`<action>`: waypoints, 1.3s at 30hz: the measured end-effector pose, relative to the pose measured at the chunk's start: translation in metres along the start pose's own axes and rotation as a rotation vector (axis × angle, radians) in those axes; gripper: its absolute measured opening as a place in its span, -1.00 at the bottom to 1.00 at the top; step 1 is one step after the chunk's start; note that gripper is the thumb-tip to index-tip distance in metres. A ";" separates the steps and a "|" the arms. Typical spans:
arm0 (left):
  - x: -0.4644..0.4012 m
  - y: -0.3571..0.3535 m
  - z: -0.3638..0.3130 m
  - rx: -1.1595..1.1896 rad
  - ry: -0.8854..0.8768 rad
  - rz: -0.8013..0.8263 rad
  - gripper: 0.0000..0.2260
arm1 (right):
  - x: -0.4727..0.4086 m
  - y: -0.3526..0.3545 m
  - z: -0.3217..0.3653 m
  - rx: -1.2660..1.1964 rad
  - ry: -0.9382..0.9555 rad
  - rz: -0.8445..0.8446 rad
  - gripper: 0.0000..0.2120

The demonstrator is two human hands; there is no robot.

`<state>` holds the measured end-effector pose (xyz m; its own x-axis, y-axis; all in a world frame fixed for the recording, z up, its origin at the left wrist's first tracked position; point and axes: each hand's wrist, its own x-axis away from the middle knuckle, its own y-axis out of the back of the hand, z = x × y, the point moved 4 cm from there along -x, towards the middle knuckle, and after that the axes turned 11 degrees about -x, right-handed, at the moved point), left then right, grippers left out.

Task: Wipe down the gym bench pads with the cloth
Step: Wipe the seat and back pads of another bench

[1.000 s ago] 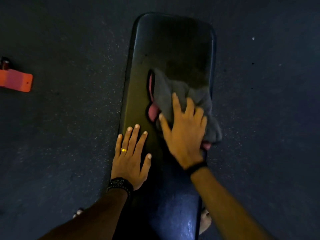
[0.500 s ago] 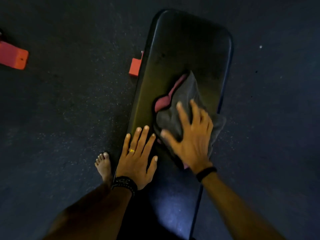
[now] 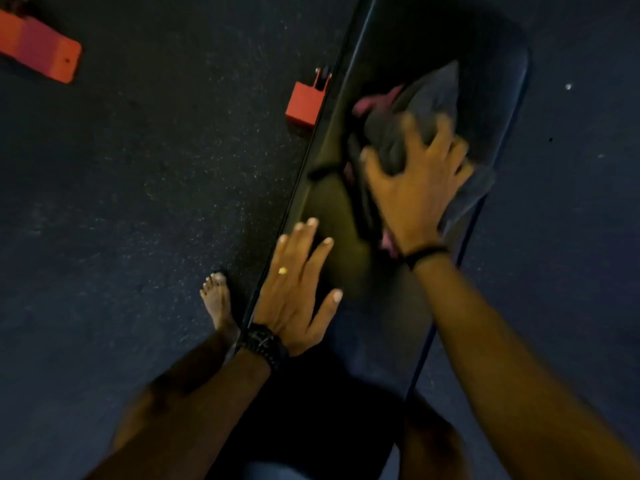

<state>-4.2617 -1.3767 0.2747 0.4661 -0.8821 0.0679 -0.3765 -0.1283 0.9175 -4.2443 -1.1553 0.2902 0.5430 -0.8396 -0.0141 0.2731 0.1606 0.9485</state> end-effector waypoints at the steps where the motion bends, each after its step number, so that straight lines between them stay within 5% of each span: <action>1: 0.003 0.010 0.007 0.103 0.073 -0.073 -0.41 | 0.034 0.002 0.002 -0.021 0.079 0.071 -0.37; 7: 0.011 0.041 0.070 0.305 0.437 -0.342 -0.47 | 0.189 -0.005 0.028 -0.109 0.437 0.353 -0.45; 10: 0.004 0.037 0.089 0.307 0.447 -0.282 -0.49 | 0.116 -0.019 0.051 -0.147 0.472 0.295 -0.53; 16: -0.003 0.030 0.101 0.340 0.481 -0.193 -0.49 | -0.056 -0.039 0.095 -0.037 0.155 0.014 -0.53; 23: 0.000 0.045 0.110 0.473 0.573 -0.292 -0.48 | 0.185 -0.026 0.089 -0.210 0.688 0.440 -0.55; 26: -0.007 0.049 0.114 0.498 0.580 -0.294 -0.51 | 0.167 -0.029 0.079 -0.238 0.808 0.469 -0.55; 33: -0.047 0.040 0.091 0.432 0.483 -0.211 -0.47 | -0.063 -0.018 0.067 -0.267 0.360 0.003 -0.65; 39: -0.074 0.033 0.051 0.488 0.482 -0.261 -0.48 | 0.078 -0.011 0.036 -0.320 0.140 0.074 -0.51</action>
<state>-4.3495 -1.3388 0.2796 0.8473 -0.5125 0.1393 -0.4666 -0.5930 0.6562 -4.2337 -1.2414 0.2906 0.6678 -0.7442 -0.0137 0.4523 0.3911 0.8015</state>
